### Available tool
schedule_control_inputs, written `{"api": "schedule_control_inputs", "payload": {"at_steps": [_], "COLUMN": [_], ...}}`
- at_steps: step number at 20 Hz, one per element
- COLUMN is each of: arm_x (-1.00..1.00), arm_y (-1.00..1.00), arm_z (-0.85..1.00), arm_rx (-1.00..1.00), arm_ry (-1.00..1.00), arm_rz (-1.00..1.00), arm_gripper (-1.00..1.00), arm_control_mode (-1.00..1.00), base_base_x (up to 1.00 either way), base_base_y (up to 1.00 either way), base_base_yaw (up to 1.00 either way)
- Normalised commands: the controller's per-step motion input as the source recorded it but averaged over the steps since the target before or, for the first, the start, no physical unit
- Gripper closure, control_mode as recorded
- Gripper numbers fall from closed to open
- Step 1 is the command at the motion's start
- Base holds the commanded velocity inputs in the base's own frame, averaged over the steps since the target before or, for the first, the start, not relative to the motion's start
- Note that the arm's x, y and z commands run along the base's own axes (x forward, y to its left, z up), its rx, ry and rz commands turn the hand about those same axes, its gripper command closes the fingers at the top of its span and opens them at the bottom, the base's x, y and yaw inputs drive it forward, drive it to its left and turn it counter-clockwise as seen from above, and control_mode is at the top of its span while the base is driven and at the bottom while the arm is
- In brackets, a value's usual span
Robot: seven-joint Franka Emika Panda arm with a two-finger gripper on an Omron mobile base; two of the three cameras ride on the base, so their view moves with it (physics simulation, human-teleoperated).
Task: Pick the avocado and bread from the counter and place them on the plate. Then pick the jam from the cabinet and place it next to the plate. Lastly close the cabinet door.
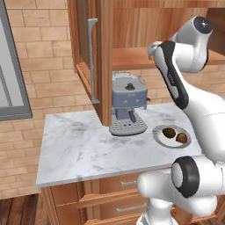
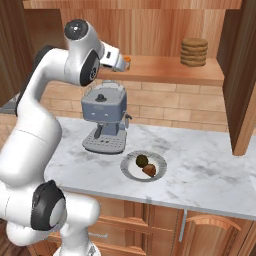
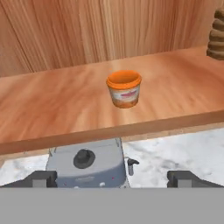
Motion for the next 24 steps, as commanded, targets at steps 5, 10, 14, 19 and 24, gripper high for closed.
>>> {"api": "schedule_control_inputs", "payload": {"at_steps": [5,10,14,19,24], "arm_x": [0.90,0.71,0.58,0.19,0.02], "arm_y": [-0.28,-0.31,-0.13,-0.01,0.00], "arm_z": [0.00,0.00,0.00,-0.07,-0.07], "arm_rx": [0.00,0.00,0.00,0.00,0.00], "arm_ry": [0.21,0.03,0.00,0.00,0.00], "arm_rz": [0.00,0.00,0.00,0.02,0.04], "arm_gripper": [-1.00,-1.00,-1.00,-1.00,-1.00], "arm_control_mode": [-1.00,-1.00,-1.00,-1.00,-1.00], "base_base_x": [0.00,0.00,0.00,0.00,0.00], "base_base_y": [0.00,0.00,0.00,0.00,0.00], "base_base_yaw": [0.00,0.00,0.00,0.00,0.00]}}
